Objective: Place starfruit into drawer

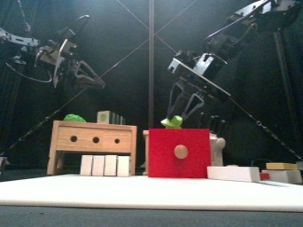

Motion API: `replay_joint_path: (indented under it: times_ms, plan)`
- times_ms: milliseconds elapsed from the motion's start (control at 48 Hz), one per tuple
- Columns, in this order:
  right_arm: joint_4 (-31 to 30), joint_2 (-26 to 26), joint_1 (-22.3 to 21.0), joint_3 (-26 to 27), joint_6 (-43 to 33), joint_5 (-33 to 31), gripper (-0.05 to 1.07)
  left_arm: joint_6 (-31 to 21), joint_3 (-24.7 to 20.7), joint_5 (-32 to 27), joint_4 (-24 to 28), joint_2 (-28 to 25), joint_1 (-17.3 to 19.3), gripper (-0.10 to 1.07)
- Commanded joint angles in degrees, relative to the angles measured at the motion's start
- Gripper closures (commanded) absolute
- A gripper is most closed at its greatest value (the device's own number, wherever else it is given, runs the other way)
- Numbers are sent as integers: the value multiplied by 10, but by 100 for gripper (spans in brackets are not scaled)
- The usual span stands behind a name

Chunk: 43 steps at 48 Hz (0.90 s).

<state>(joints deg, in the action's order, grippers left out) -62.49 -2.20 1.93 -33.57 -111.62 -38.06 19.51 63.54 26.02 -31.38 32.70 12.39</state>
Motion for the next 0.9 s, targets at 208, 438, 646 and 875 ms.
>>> replay_joint_path:
  times_ms: [208, 438, 646, 875]
  plan:
    - [-1, -5, -12, -1, -1, 1, 22, 1, -7, 5, 1, 1, 0, 54]
    - [0, -7, -19, -1, -1, 1, 18, 1, -7, 5, 2, 1, 0, 54]
    - [-4, -13, -15, 7, 0, 1, 18, 1, -7, 5, 2, 1, 0, 54]
    - [-4, -46, 36, -1, 0, 1, 19, 1, -30, 17, 2, -1, 2, 54]
